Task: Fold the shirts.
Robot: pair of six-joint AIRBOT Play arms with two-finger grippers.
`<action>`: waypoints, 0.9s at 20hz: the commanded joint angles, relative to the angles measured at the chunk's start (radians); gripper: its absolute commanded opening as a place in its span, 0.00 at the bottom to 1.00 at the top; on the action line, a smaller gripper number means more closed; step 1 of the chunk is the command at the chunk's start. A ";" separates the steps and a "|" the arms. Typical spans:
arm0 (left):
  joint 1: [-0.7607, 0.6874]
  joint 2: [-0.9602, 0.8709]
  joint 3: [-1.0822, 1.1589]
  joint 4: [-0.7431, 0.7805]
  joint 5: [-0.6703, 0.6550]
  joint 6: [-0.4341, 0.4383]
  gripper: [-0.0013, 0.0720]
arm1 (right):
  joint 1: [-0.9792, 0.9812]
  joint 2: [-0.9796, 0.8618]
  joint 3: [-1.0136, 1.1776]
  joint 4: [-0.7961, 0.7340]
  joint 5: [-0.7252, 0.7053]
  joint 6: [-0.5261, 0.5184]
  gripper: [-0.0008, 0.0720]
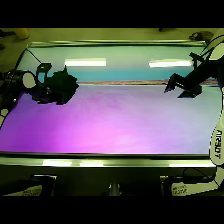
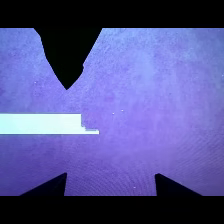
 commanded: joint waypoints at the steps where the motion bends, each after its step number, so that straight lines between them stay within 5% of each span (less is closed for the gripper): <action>1: 0.000 0.000 0.000 0.000 0.000 0.000 0.92 | 0.000 0.000 0.000 0.000 0.000 0.000 0.93; 13: 0.000 0.000 0.000 0.000 0.000 0.000 0.92 | 0.000 0.000 0.000 0.000 0.000 0.000 0.93; 18: 0.000 -0.020 0.000 -0.053 0.231 -0.042 0.92 | 0.000 0.000 0.000 0.000 -0.059 0.000 0.93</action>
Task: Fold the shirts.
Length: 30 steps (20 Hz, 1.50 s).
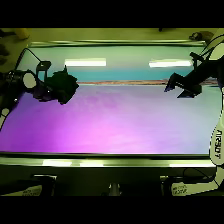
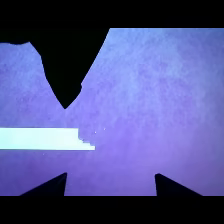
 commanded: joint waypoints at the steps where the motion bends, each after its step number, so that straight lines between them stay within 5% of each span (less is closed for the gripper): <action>1: -0.001 -0.015 0.000 -0.054 0.195 -0.023 0.92 | 0.000 0.000 0.000 0.000 -0.050 0.000 0.93; 4: 0.019 -0.093 0.040 -0.039 0.399 -0.053 0.92 | 0.000 -0.001 0.000 0.000 -0.128 0.000 0.93; 9: 0.145 -0.536 0.487 -0.044 0.130 -0.128 0.96 | 0.000 -0.003 0.000 0.001 -0.167 0.001 0.93; 12: 0.167 -0.683 0.618 -0.139 0.101 -0.160 0.94 | 0.000 -0.003 0.000 0.033 -0.119 0.027 0.93; 13: 0.165 -0.701 0.624 -0.178 0.124 -0.160 0.83 | 0.000 -0.003 0.000 0.034 -0.119 0.023 0.93; 15: 0.162 -0.705 0.626 -0.243 0.158 -0.159 0.17 | 0.000 -0.003 0.000 0.034 -0.122 -0.010 0.93; 16: 0.162 -0.695 0.636 -0.267 0.154 -0.147 0.07 | 0.000 -0.002 0.000 0.034 -0.130 -0.023 0.93; 18: 0.151 -0.619 0.652 -0.278 0.163 -0.029 0.06 | 0.000 0.004 0.000 0.035 -0.142 -0.027 0.84; 19: 0.134 -0.544 0.652 -0.275 0.163 0.061 0.06 | 0.000 0.020 0.000 0.039 -0.152 -0.035 0.66; 22: 0.045 -0.278 0.647 -0.272 0.114 0.248 0.06 | 0.000 0.118 0.000 0.037 -0.212 -0.058 0.65; 27: -0.237 0.042 0.562 -0.272 0.026 0.269 0.06 | 0.000 0.351 0.000 -0.008 -0.174 -0.063 0.66; 30: -0.429 0.035 0.441 -0.272 0.016 0.217 0.06 | 0.000 0.484 0.000 -0.105 -0.130 -0.060 0.79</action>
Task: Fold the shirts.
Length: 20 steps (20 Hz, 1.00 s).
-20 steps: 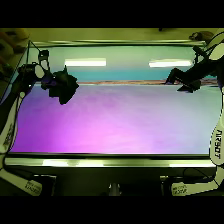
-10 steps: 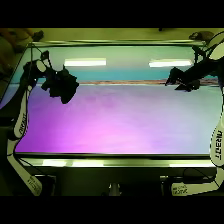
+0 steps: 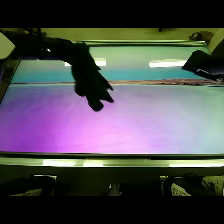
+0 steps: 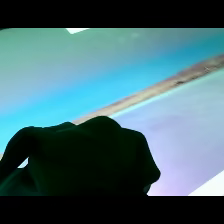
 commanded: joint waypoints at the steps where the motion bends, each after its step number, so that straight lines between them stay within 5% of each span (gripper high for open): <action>1: -0.218 0.030 -0.149 0.001 -0.004 -0.038 0.06 | 0.000 0.155 0.000 -0.113 0.047 0.000 0.79; 5: -0.394 -0.110 -0.367 0.002 0.133 -0.106 0.06 | 0.000 0.205 0.000 -0.148 0.163 0.001 0.79; 8: -0.400 -0.211 -0.404 0.006 0.088 -0.129 0.06 | 0.000 0.154 -0.095 -0.095 0.237 -0.003 0.80; 10: -0.370 -0.217 -0.405 0.007 0.039 -0.129 0.06 | 0.000 0.133 -0.274 -0.040 0.183 -0.019 0.89; 11: -0.349 -0.205 -0.404 0.006 0.019 -0.129 0.16 | 0.000 0.127 -0.379 -0.011 0.129 -0.024 0.89; 14: -0.272 -0.133 -0.404 0.010 -0.026 -0.129 1.00 | 0.000 0.084 -0.644 0.097 0.003 -0.068 0.89; 20: -0.041 0.036 -0.590 0.016 -0.227 -0.049 0.96 | 0.000 -0.045 -0.810 0.126 -0.056 -0.132 0.90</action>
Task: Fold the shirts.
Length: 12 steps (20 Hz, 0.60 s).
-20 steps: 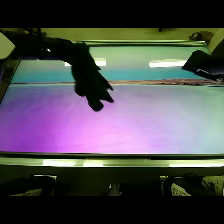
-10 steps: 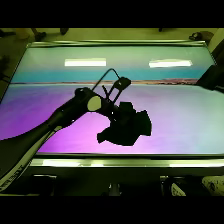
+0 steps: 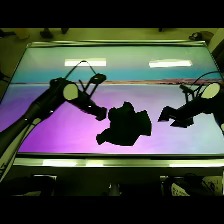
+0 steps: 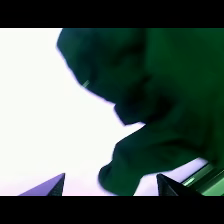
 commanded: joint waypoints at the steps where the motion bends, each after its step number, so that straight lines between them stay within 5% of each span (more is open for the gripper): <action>1: 0.130 0.096 -0.216 -0.037 -0.070 0.028 0.96 | 0.000 -0.069 -0.088 0.050 -0.061 -0.042 0.90; 6: 0.154 0.089 -0.563 -0.323 0.190 0.029 0.96 | 0.000 -0.168 -0.094 0.163 -0.120 -0.085 0.90; 12: 0.071 0.000 -0.587 -0.491 0.381 0.029 0.95 | 0.000 -0.274 -0.094 0.215 -0.164 -0.086 0.95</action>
